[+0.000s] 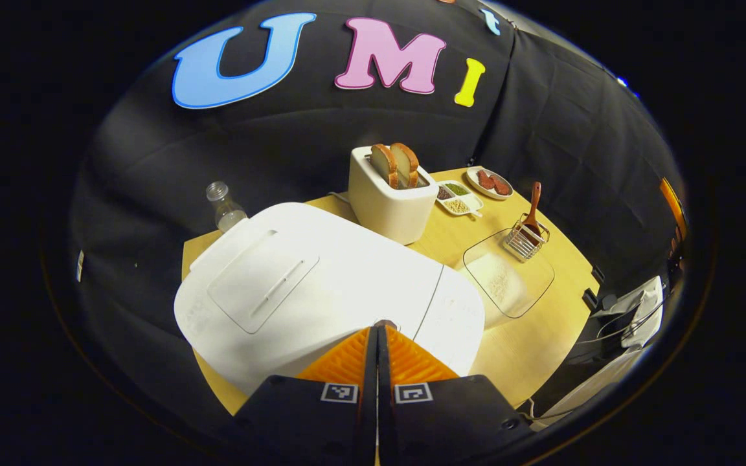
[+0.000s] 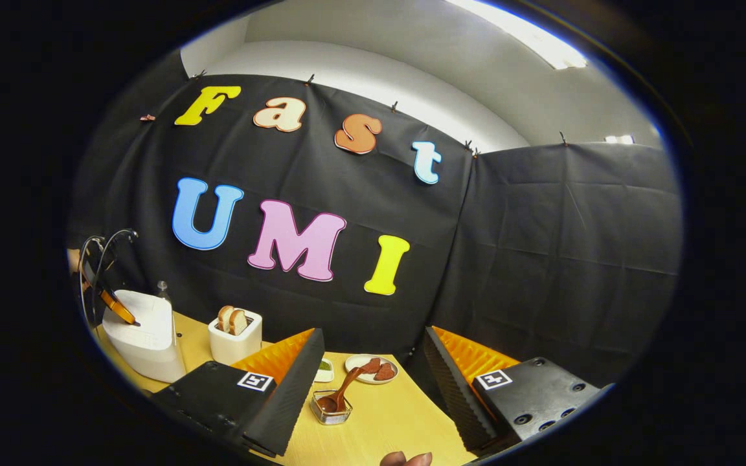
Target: Close the left gripper, press the button to open the rice cooker; take a wooden spoon from the chopstick holder with the right hand, scoop a spoonful of rice and pour it into the rice cooker, then put the wooden spoon back into the chopstick holder.
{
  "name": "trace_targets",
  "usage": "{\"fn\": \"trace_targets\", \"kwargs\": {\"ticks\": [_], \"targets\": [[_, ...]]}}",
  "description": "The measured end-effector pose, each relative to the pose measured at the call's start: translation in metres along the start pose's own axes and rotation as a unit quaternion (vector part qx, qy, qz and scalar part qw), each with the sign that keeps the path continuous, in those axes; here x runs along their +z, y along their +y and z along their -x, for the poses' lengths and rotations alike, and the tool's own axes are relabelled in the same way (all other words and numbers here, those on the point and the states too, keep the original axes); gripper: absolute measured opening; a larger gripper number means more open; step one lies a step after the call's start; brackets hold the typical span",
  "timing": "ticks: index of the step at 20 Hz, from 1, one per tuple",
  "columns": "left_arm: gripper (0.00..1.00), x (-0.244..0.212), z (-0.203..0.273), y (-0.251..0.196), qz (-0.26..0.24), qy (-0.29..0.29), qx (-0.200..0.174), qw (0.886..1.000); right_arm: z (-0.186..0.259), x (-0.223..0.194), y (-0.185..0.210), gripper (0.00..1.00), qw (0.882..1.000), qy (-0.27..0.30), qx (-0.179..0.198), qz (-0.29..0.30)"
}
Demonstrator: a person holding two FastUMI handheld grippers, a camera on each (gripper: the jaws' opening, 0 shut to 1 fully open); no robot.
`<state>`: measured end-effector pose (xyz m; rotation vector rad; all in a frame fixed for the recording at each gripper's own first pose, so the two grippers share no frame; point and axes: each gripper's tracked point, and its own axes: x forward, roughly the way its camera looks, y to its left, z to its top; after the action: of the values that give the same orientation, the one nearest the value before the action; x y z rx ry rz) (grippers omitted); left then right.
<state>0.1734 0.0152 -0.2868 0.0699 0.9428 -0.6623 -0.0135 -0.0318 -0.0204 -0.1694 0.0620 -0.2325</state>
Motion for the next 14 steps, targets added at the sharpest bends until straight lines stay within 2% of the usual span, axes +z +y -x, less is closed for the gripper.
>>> {"fn": "trace_targets", "kwargs": {"ticks": [4, 6, 8, 9, 11, 13, 14], "targets": [[0.07, 0.001, 0.001, 0.000, -0.014, 0.016, 0.013, 1.000, 0.006, 0.002, 0.007, 0.97, 1.000, -0.002, 0.005, 0.008], [0.07, 0.017, 0.012, 0.001, -0.014, -0.024, 0.035, 0.999, 0.010, 0.006, 0.008, 0.97, 1.000, -0.006, 0.006, 0.015], [0.07, 0.038, 0.034, 0.005, -0.026, -0.083, 0.072, 0.994, 0.014, 0.010, 0.005, 0.97, 1.000, -0.012, 0.004, 0.017], [0.08, 0.051, 0.049, 0.009, -0.033, -0.119, 0.097, 0.988, 0.014, 0.009, 0.004, 0.97, 1.000, -0.012, 0.004, 0.013], [0.09, 0.080, 0.079, 0.018, -0.041, -0.194, 0.148, 0.969, 0.017, 0.007, 0.007, 0.98, 1.000, -0.006, 0.010, -0.004], [0.10, 0.105, 0.112, 0.027, -0.053, -0.271, 0.201, 0.940, 0.021, 0.006, 0.008, 0.98, 1.000, -0.004, 0.013, -0.014], [0.31, 0.107, 0.123, 0.027, -0.053, -0.290, 0.219, 0.930, 0.023, 0.008, 0.008, 0.98, 1.000, -0.006, 0.014, -0.016]]}}
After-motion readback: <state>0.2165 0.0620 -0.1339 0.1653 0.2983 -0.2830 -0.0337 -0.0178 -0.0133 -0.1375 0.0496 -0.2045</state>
